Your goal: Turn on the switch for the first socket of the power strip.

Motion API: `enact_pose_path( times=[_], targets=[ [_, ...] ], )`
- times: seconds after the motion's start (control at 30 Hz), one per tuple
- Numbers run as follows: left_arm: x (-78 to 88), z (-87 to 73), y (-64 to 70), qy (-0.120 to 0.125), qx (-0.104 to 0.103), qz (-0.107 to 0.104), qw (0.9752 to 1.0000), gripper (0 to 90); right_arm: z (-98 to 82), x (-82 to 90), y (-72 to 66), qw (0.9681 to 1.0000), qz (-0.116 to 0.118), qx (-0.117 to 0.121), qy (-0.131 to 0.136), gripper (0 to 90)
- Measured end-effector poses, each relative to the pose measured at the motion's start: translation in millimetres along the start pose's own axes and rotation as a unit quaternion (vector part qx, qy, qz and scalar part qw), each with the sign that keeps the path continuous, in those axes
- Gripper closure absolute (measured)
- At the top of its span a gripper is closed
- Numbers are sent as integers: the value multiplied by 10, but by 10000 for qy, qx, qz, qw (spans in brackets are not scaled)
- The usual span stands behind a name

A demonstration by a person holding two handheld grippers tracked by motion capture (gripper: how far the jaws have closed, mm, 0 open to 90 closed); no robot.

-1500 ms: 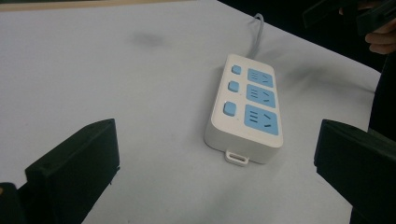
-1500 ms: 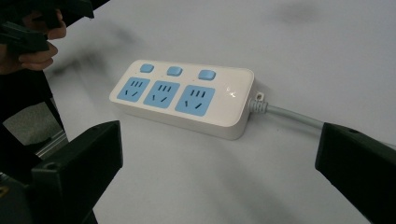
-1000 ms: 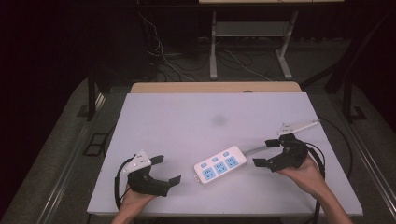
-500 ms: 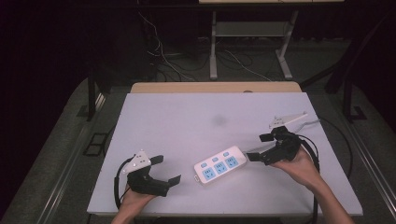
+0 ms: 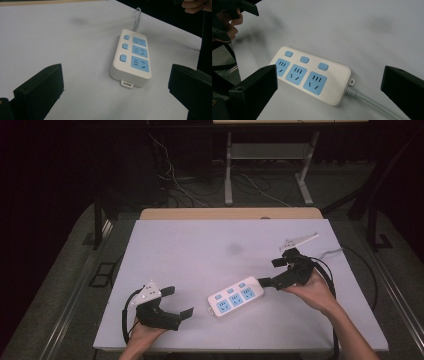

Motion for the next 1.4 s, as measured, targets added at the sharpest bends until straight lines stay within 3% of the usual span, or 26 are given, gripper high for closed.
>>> enact_pose_path(
  times=[0.67, 0.73, 0.8, 0.83, 0.93, 1.2, 1.37, 1.4],
  targets=[
    [1, -5, -3, -15, -14, -9, 10000, 0, 167, -231, 55, 9997, -23, -138, -220, 11],
    [2, -4, -5, -10, -7, -4, 10000, 0, 190, -243, 51, 9998, 27, -97, -188, 144],
    [3, -3, -5, -3, -1, -8, 10000, 0, 205, -248, 48, 9998, 48, -125, -149, 173],
    [4, -3, -5, -2, 1, -8, 10000, 0, 221, -266, 49, 9998, 70, -144, -156, 268],
    [6, -4, -6, -5, -6, -9, 10000, 0, 227, -298, 45, 9995, 160, -170, -193, 380],
    [9, -6, -14, -17, -40, 22, 10000, 0, 208, -372, 40, 9993, 191, -93, -307, 608],
    [10, -8, -14, -19, -39, 20, 10000, 0, 205, -436, 28, 9988, 344, -63, -338, 775],
    [10, -8, -14, -19, -39, 20, 10000, 0, 205, -436, 28, 9988, 344, -63, -338, 775]
  ],
)
Point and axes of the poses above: each handheld gripper's, and its own axes: x roughly backward along the jaws, z roughly out of its top, y roughly to its right, the point moved 7 cm from there along -x, roughly forward along the jaws, and after that the axes turned 7 degrees about -x, right-handed, at the moved point
